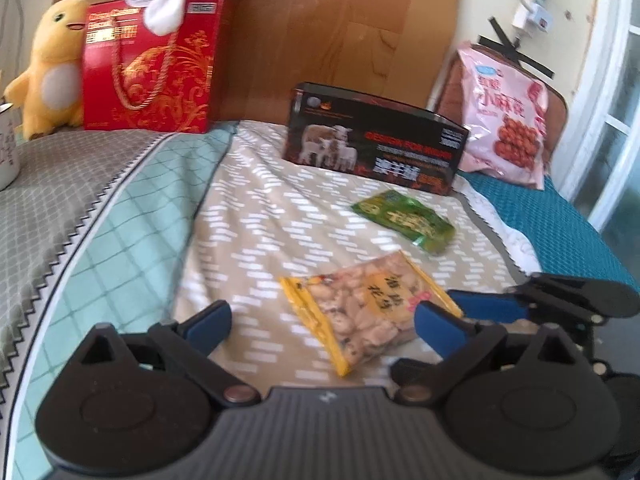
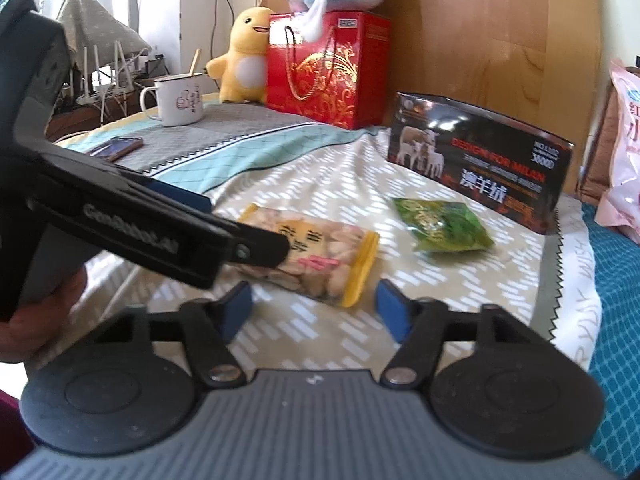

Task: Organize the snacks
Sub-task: 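Lift the clear peanut bag with the left gripper over the black tin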

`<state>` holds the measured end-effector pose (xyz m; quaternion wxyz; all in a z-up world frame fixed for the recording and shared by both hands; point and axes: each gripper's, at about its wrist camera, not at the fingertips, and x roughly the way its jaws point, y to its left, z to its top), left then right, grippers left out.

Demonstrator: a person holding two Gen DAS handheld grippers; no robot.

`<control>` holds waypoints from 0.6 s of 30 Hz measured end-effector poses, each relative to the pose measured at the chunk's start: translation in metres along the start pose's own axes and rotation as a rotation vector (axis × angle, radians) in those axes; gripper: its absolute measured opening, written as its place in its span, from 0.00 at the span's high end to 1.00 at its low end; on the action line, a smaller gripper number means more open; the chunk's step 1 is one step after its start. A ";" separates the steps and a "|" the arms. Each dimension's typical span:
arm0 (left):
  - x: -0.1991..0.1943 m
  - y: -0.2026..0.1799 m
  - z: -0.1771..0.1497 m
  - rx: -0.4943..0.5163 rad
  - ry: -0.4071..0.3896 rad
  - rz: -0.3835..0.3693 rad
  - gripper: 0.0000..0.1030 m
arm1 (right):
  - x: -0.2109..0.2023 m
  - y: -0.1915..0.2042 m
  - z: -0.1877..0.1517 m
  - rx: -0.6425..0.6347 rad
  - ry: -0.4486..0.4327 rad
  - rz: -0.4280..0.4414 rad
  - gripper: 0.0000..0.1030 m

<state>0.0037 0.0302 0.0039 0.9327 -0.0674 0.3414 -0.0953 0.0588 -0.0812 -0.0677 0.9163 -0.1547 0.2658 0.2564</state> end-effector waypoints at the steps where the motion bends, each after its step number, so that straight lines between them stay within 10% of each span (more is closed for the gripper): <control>1: 0.000 -0.002 0.000 0.007 0.000 -0.005 0.07 | 0.000 0.001 0.000 0.003 -0.002 0.009 0.43; 10: -0.003 0.014 0.009 -0.099 0.028 -0.102 0.19 | -0.001 0.000 0.001 0.038 -0.008 0.034 0.47; 18: 0.006 0.021 0.019 -0.145 0.075 -0.147 0.55 | 0.002 -0.004 0.005 0.028 -0.003 0.030 0.36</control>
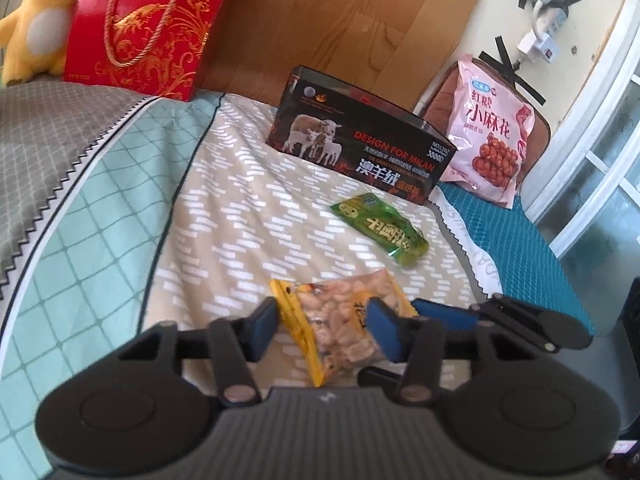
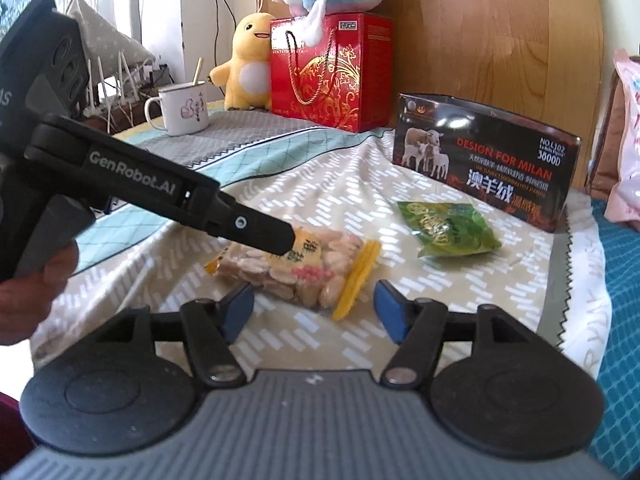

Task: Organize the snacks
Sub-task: 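Lift the clear peanut bag with the left gripper over the black tin, then open the left gripper to drop the peanut bag into the tin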

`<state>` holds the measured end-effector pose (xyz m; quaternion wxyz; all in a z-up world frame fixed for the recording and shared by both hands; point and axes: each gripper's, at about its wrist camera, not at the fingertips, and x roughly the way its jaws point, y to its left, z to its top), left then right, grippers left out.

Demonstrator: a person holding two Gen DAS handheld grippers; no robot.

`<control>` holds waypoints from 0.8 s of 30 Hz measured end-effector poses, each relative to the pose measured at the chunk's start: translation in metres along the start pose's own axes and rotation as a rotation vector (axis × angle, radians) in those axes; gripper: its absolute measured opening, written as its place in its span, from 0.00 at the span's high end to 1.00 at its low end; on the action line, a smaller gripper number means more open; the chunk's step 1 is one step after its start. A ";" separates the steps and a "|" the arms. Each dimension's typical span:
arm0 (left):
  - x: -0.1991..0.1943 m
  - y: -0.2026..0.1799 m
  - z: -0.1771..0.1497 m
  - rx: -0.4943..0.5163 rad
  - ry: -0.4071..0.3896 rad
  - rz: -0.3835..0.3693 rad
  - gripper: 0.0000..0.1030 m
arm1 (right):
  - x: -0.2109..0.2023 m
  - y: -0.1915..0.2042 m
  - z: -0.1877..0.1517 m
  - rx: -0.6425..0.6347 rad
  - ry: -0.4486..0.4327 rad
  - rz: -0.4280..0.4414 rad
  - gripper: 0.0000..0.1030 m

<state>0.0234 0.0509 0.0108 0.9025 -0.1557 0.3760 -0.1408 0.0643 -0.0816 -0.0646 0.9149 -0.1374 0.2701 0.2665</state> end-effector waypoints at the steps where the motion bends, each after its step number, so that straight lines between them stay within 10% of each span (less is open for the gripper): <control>1: 0.001 -0.002 0.001 0.005 -0.002 0.003 0.56 | 0.001 0.001 0.001 -0.009 0.003 -0.002 0.42; 3: 0.004 -0.006 0.004 0.006 0.003 -0.027 0.61 | 0.003 0.003 0.004 -0.037 0.001 -0.022 0.68; 6: 0.003 -0.016 0.015 0.036 -0.023 -0.034 0.61 | 0.001 0.001 0.008 -0.021 -0.014 -0.033 0.73; 17: 0.043 -0.058 0.121 0.154 -0.172 -0.098 0.60 | -0.002 -0.056 0.069 -0.032 -0.220 -0.241 0.75; 24: 0.120 -0.065 0.176 0.160 -0.126 -0.015 0.52 | 0.045 -0.125 0.106 0.043 -0.190 -0.337 0.70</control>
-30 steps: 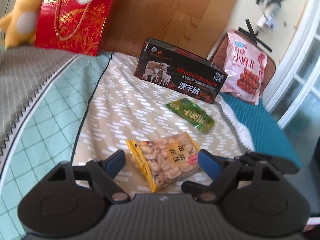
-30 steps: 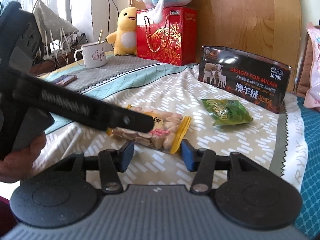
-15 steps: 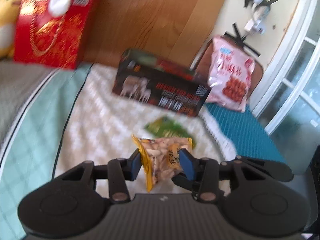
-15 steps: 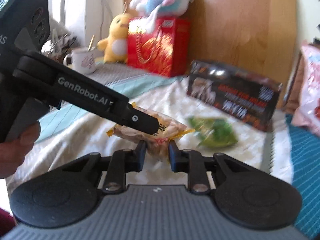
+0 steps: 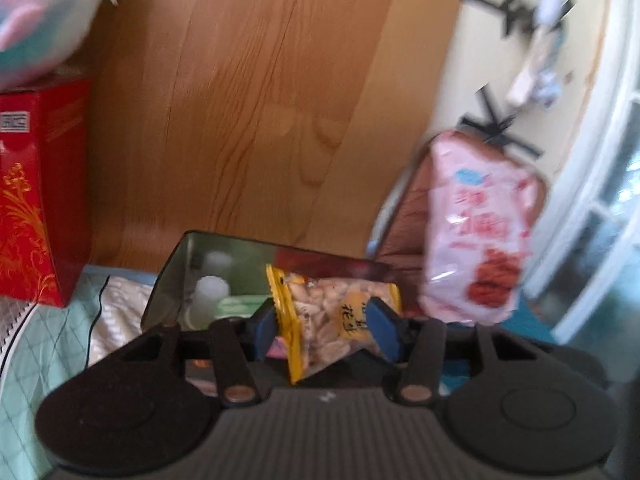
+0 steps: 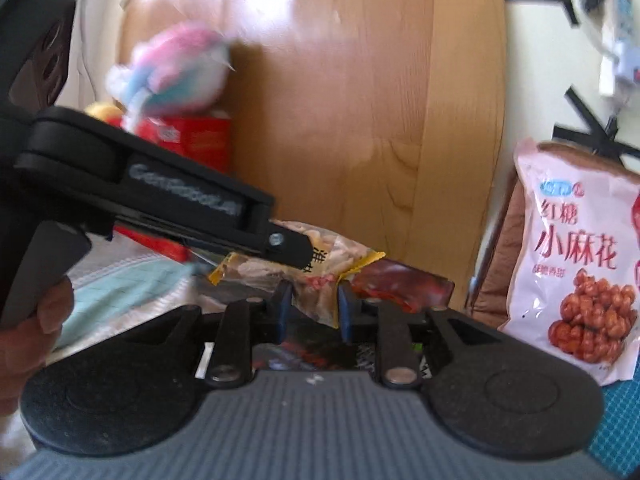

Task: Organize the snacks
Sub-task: 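Open the left gripper to drop the peanut bag into the tin, then grasp the small green snack packet with the left gripper and lift it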

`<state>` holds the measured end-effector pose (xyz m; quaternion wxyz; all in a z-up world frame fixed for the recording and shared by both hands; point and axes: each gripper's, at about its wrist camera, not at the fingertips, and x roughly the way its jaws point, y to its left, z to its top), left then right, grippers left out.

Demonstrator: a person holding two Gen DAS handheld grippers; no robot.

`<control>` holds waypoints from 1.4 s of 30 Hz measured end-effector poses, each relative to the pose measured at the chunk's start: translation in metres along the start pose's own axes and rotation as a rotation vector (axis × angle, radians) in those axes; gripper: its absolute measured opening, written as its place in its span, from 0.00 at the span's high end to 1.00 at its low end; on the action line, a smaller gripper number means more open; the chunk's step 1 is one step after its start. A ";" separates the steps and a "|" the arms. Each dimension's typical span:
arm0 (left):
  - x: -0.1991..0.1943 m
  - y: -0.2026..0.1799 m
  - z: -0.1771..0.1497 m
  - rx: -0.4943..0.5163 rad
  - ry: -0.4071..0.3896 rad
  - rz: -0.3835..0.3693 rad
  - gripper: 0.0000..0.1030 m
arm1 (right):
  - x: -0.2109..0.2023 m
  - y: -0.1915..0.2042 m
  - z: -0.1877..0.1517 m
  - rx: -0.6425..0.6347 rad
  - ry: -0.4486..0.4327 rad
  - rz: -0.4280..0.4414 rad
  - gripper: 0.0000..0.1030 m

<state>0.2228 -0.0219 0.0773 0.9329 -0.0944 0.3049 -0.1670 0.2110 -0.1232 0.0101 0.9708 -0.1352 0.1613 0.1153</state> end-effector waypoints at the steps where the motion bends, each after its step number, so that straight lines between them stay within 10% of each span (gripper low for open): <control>1: 0.004 0.002 -0.001 -0.004 0.007 0.026 0.53 | 0.008 -0.003 -0.001 0.003 0.017 -0.011 0.64; 8: -0.060 0.026 -0.037 -0.050 -0.069 -0.026 0.51 | -0.052 -0.012 -0.030 0.085 -0.073 0.057 0.57; 16: -0.055 0.050 -0.098 -0.220 0.166 -0.044 0.49 | -0.041 0.024 -0.064 0.033 0.207 0.195 0.29; 19: -0.063 0.052 -0.110 -0.241 0.174 -0.052 0.49 | -0.038 0.035 -0.067 0.026 0.218 0.200 0.48; 21: -0.071 0.053 -0.115 -0.244 0.176 -0.059 0.49 | -0.047 0.048 -0.065 -0.017 0.198 0.237 0.81; 28: -0.113 0.052 -0.143 -0.225 0.188 -0.102 0.50 | -0.087 0.106 -0.080 -0.255 0.162 0.352 0.92; 35: -0.129 0.072 -0.121 -0.234 0.113 -0.027 0.29 | -0.095 0.069 -0.074 0.007 0.194 0.339 0.76; 42: -0.075 0.097 -0.102 -0.290 0.202 -0.101 0.25 | -0.067 0.021 -0.071 0.392 0.268 0.359 0.73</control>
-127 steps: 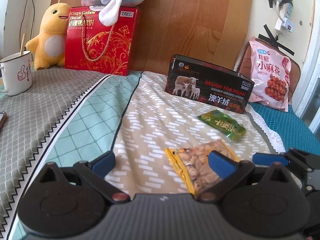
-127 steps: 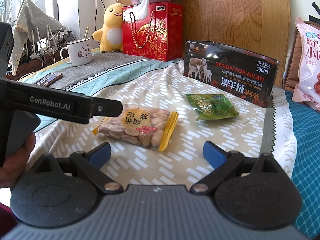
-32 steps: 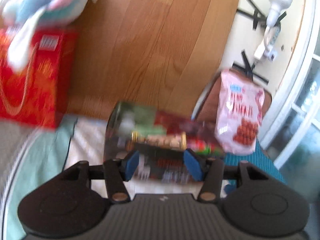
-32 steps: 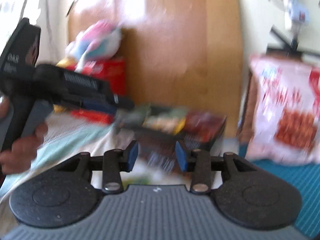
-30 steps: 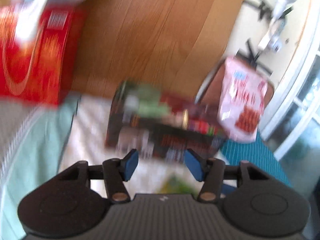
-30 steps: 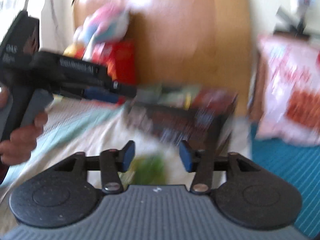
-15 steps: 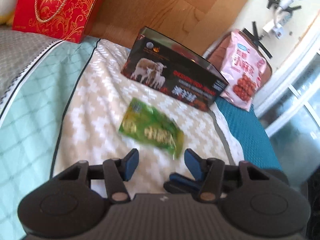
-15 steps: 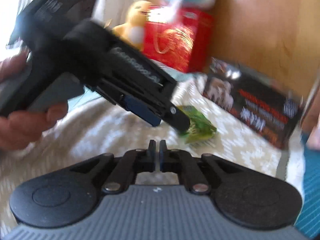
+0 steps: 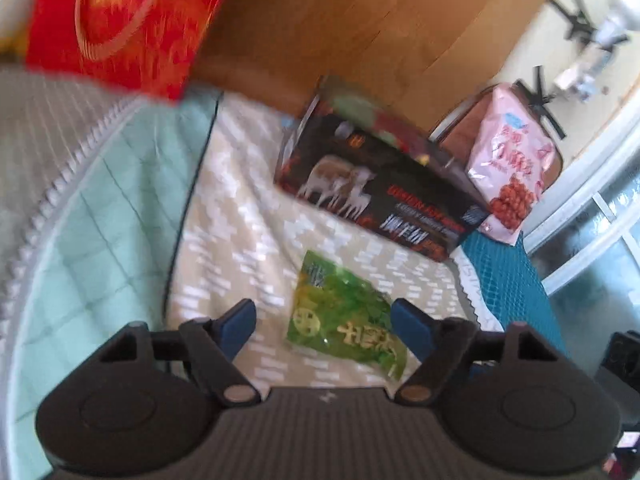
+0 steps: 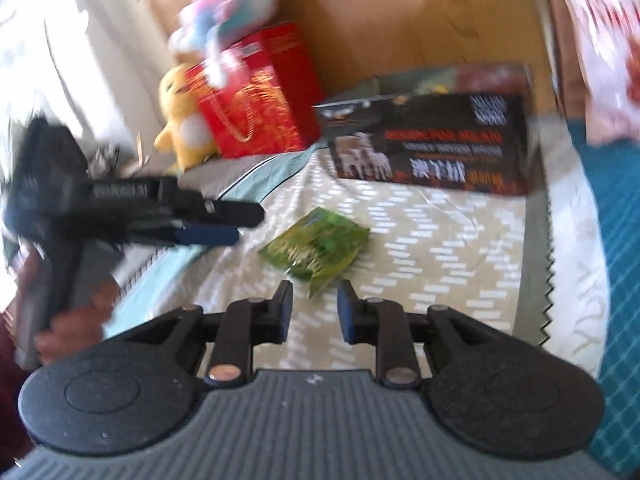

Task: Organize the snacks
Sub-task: 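Grasp the small green snack packet with the left gripper and lift it, then carry the green packet over the tin and open the left gripper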

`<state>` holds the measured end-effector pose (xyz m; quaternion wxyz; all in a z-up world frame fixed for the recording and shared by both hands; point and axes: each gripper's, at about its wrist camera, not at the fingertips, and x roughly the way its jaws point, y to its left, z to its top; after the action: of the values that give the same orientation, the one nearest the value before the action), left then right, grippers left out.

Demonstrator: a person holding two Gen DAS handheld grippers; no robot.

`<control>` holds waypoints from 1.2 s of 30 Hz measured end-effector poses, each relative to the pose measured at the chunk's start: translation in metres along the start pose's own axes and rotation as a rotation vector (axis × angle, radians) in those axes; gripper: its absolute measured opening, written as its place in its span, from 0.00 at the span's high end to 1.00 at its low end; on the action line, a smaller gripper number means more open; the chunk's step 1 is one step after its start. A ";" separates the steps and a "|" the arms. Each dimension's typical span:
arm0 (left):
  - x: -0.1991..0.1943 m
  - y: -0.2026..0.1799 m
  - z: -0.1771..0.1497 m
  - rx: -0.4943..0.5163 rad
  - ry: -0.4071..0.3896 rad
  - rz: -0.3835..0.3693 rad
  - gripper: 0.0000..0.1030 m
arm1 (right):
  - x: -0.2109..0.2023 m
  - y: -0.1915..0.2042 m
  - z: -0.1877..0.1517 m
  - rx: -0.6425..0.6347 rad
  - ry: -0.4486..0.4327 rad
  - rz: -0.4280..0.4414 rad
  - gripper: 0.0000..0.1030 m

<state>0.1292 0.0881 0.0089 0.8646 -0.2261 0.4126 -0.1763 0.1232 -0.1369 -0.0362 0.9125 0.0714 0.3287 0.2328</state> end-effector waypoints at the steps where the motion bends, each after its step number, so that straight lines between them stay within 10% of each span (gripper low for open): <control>1: 0.002 0.003 0.003 -0.016 -0.002 -0.023 0.24 | 0.008 -0.007 0.004 0.053 0.012 0.007 0.73; 7: 0.007 0.003 0.000 -0.069 -0.024 -0.065 0.27 | 0.048 -0.035 0.017 0.329 0.034 0.113 0.79; 13: 0.006 0.006 -0.001 -0.114 -0.020 -0.074 0.60 | 0.052 -0.038 0.014 0.396 0.019 0.163 0.84; 23: -0.001 -0.027 0.060 -0.084 -0.098 -0.170 0.60 | 0.020 -0.033 0.066 0.336 -0.114 0.225 0.89; 36: 0.070 -0.047 0.123 0.004 -0.123 -0.048 0.51 | 0.067 -0.060 0.133 0.131 -0.190 -0.101 0.79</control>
<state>0.2627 0.0449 0.0583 0.8844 -0.2445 0.3527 -0.1835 0.2753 -0.1556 0.0117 0.9434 0.1361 0.2587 0.1567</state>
